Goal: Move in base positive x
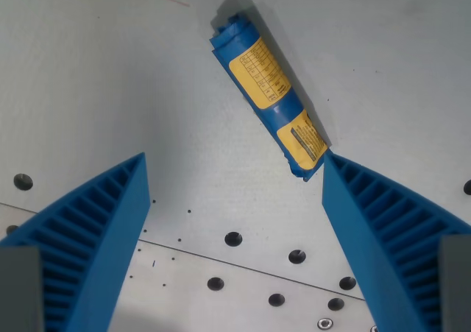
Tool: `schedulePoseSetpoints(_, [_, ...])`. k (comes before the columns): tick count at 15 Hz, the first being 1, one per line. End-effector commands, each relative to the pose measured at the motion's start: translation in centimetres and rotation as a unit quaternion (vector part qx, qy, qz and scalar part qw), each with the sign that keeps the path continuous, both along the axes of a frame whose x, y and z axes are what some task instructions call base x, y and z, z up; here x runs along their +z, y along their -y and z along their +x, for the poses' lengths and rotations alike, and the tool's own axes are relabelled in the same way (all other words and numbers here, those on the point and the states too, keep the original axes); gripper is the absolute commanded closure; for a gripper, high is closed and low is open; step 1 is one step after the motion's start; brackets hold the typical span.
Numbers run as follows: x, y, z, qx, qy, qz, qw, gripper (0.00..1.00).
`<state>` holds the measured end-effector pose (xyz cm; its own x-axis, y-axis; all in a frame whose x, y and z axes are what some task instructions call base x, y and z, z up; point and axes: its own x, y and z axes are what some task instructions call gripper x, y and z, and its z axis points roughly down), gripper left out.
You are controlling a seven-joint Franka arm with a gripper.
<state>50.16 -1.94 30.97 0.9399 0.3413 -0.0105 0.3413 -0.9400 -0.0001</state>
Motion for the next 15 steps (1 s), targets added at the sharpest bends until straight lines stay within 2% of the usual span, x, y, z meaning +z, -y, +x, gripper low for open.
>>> schedulePoseSetpoints(1, [0.2, 0.2, 0.6, 0.0, 0.003, 0.0, 1.0, 0.0])
schedulePoseSetpoints(15, [0.0, 2.2, 8.8, 0.0, 0.003, 0.0, 1.0, 0.0])
